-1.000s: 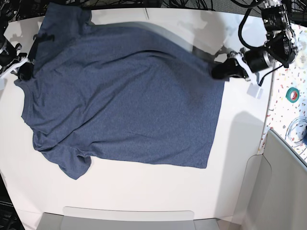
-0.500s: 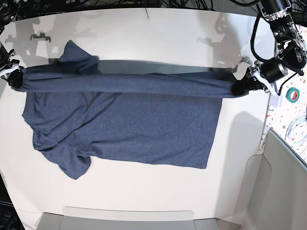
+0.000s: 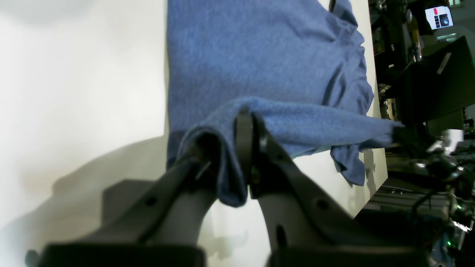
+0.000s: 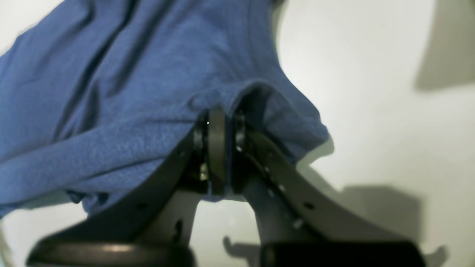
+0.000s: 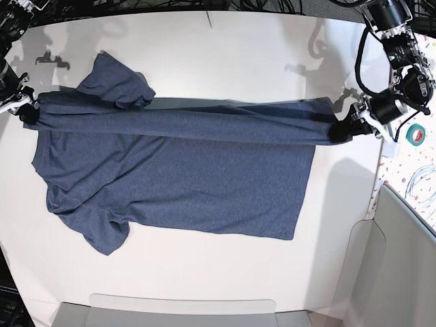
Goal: Layout the t-shirt on the table in an organized manner, then fold the t-shirt properly
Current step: 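Lift the grasped edge with both grippers and fold it over the shirt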
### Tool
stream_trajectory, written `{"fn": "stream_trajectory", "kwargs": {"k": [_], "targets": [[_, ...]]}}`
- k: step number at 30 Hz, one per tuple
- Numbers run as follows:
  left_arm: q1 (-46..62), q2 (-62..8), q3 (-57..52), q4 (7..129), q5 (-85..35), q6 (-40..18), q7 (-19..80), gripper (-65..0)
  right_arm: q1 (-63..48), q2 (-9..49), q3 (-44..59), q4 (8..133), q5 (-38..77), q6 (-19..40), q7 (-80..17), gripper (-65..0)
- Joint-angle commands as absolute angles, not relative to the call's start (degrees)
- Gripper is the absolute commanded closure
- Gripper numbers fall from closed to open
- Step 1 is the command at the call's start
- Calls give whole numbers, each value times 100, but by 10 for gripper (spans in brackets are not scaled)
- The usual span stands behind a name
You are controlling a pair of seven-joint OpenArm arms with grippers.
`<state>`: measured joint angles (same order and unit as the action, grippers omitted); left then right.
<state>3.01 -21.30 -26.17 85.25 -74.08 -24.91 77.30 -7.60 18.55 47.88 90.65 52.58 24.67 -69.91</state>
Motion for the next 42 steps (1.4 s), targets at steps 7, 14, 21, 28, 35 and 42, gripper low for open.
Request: {"fn": "stream_trajectory", "kwargs": {"k": [7,14,21,28,35,42], "targets": [[-31,-2202,-2642,8585,-6440,-2492,7574,0,-338,1982,4831,7960,5305,2475,-6879,0],[-110,-2035,-2633,8585,-6193,-2501,7547,0,-277,1982,4822,7811,5059,2475,-6870,0],[-233,-2062,-2185,8400,-6185,-2501,7538,-64,-207,1859,4822,7811,4409,2475,-6870,0],[-207,-2079,-2114,8268,-6185,-2501,7556,-245,-242,1851,4611,7829,4347,2484,-6879,-190],[-198,-2088,-2123,8277,-6202,-2501,7600,-232,-356,2026,4681,7978,5437,2484,-6879,-245],[-180,-2088,-2123,8277,-6229,-2501,7609,-231,-655,2123,4954,8215,6343,2484,-6879,-302]]}}
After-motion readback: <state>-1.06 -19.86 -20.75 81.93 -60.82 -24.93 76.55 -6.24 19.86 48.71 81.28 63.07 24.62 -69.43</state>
